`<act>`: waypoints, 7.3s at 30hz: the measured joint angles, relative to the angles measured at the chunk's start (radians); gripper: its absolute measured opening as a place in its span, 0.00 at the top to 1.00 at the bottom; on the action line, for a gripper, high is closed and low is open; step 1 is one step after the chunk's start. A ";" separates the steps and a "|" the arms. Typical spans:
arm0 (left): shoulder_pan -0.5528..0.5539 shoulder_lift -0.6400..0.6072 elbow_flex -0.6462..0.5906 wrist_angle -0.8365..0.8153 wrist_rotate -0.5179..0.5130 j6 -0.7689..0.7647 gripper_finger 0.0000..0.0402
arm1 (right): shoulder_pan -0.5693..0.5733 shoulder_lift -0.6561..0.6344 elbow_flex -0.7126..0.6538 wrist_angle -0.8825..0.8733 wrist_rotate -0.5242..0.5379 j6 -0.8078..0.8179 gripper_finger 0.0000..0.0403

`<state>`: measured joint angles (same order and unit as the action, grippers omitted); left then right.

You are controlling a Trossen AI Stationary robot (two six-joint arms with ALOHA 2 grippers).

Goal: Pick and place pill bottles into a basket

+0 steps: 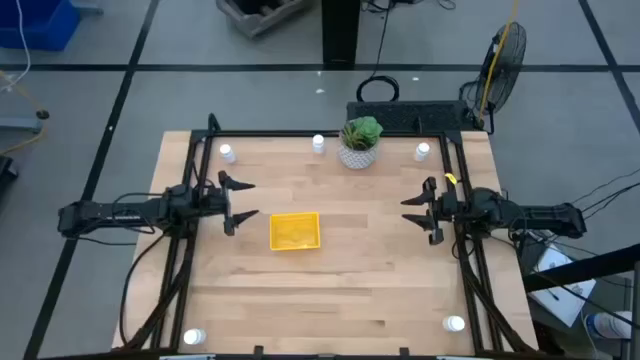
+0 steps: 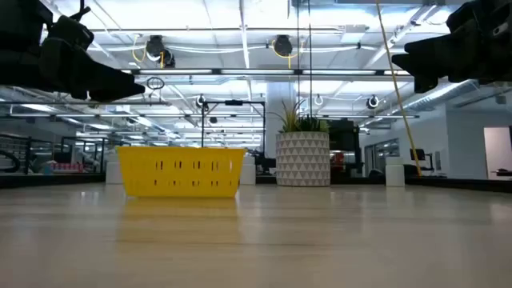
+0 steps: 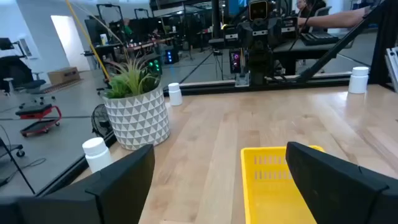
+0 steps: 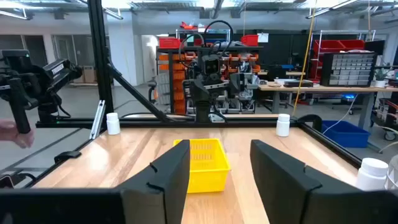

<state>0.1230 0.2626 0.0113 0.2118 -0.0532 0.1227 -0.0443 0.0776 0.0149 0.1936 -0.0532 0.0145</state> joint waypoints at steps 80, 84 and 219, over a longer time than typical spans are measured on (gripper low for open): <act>-0.001 0.008 0.000 -0.006 0.167 -0.495 0.09 | -0.362 0.541 1.066 -0.965 0.655 -0.097 0.61; -0.001 0.008 0.000 -0.006 0.169 -0.495 0.09 | -0.454 0.552 0.951 -0.842 0.653 -0.095 0.61; -0.001 0.012 0.000 -0.074 0.344 -0.510 0.09 | -0.958 0.993 0.331 0.032 0.154 0.115 0.38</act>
<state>0.1221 0.2747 0.0109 0.1380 0.2909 -0.3878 -1.0018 1.0706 0.3458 0.2259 0.1004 0.1295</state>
